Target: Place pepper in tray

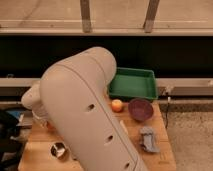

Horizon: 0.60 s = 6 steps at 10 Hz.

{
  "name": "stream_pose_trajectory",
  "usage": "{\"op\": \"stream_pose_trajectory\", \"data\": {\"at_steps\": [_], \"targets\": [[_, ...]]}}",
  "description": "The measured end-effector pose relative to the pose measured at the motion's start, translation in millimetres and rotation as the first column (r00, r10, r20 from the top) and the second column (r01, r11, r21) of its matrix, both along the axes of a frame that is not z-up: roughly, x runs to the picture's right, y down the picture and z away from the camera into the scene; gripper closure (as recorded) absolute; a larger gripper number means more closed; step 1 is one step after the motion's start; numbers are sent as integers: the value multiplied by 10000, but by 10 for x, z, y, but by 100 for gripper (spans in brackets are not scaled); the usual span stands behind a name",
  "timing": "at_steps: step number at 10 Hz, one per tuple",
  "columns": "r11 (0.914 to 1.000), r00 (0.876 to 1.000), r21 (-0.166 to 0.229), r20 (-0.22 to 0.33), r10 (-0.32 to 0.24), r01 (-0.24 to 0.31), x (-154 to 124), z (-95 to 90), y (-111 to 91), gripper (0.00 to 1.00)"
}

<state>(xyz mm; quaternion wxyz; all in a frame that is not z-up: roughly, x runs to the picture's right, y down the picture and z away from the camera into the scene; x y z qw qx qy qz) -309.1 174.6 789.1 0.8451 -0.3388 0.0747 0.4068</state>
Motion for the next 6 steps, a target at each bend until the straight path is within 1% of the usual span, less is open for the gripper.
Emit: {"op": "stream_pose_trajectory", "data": {"at_steps": [1, 2, 3, 4, 5, 6], "targets": [[9990, 9999, 442, -26, 114, -113, 33, -192, -242, 100], [9972, 9998, 731, -110, 171, -162, 77, -317, -408, 100], [9931, 9993, 1150, -277, 260, -227, 144, -501, -657, 100], [9888, 9983, 1456, -443, 386, -318, 222, -643, -870, 100], [9850, 9962, 1666, -667, 556, -439, 339, -757, -1074, 100], [9817, 9921, 1768, -890, 882, -714, 511, -849, -1288, 100]]}}
